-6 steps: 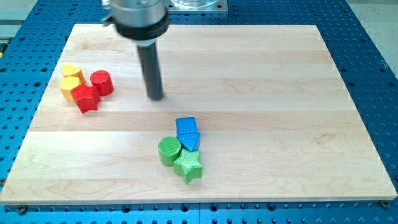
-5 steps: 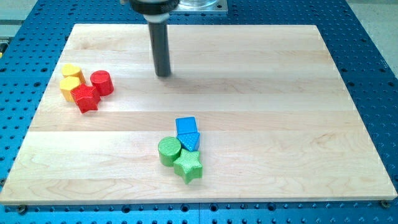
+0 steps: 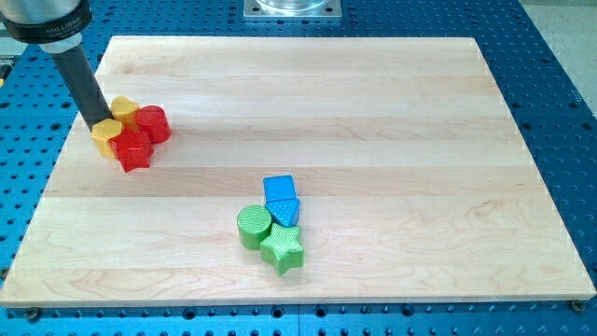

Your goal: Push the yellow hexagon along with the red star towards the bottom center of the board

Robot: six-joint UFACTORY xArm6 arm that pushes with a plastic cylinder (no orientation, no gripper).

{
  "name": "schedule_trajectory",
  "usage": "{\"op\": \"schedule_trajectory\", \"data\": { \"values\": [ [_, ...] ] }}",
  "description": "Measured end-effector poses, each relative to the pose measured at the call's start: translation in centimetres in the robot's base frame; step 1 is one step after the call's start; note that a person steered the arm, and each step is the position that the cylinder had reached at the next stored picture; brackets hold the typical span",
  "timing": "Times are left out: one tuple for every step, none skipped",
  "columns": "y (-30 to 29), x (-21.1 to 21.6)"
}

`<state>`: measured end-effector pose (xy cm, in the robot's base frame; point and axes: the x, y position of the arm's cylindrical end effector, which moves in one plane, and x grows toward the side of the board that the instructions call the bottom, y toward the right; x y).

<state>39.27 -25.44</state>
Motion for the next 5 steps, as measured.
{"op": "schedule_trajectory", "data": {
  "values": [
    [0.0, 1.8],
    [6.4, 5.8],
    [9.3, 6.6],
    [11.0, 9.9],
    [13.5, 12.6]
  ]
}}
